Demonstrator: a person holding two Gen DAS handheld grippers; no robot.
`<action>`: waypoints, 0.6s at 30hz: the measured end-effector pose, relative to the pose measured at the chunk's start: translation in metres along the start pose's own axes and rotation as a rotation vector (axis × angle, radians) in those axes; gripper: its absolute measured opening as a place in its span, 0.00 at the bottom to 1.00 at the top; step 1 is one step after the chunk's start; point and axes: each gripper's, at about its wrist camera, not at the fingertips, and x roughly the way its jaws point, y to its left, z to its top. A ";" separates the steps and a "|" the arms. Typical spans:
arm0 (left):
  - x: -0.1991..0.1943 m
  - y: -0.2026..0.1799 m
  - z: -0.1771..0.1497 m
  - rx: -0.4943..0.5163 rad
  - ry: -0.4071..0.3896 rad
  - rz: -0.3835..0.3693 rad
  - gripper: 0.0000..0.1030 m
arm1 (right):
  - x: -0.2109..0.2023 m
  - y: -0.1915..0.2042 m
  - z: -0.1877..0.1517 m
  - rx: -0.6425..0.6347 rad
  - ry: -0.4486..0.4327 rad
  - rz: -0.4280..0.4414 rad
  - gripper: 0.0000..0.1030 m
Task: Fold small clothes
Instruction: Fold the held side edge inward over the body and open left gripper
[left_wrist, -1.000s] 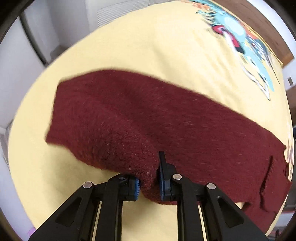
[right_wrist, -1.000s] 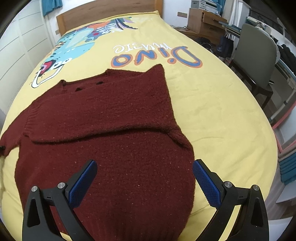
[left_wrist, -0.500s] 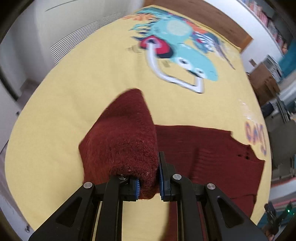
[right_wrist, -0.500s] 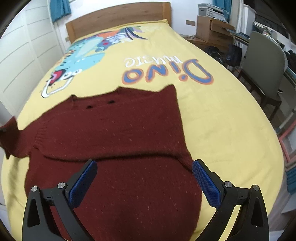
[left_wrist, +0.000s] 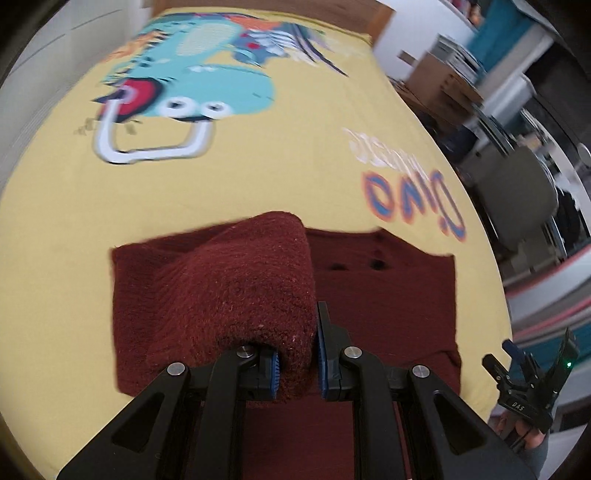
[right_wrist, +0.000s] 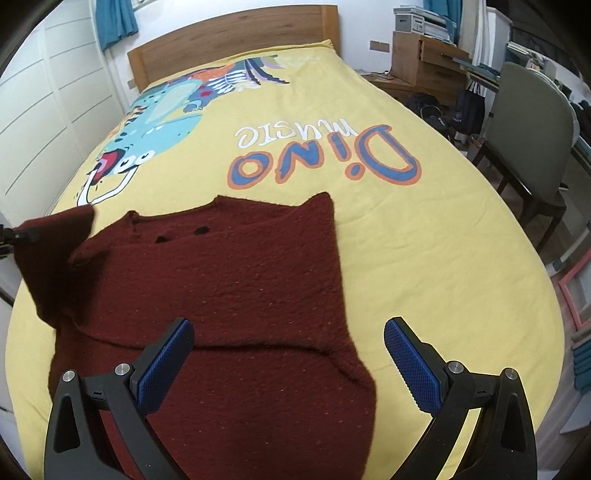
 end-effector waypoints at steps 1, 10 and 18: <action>0.010 -0.009 -0.004 0.007 0.016 -0.003 0.12 | 0.001 -0.002 0.000 -0.001 0.004 -0.002 0.99; 0.096 -0.047 -0.050 0.107 0.114 0.096 0.12 | 0.011 -0.013 -0.012 -0.001 0.050 -0.005 0.99; 0.132 -0.028 -0.068 0.035 0.174 0.104 0.13 | 0.025 -0.020 -0.024 0.029 0.088 0.012 0.99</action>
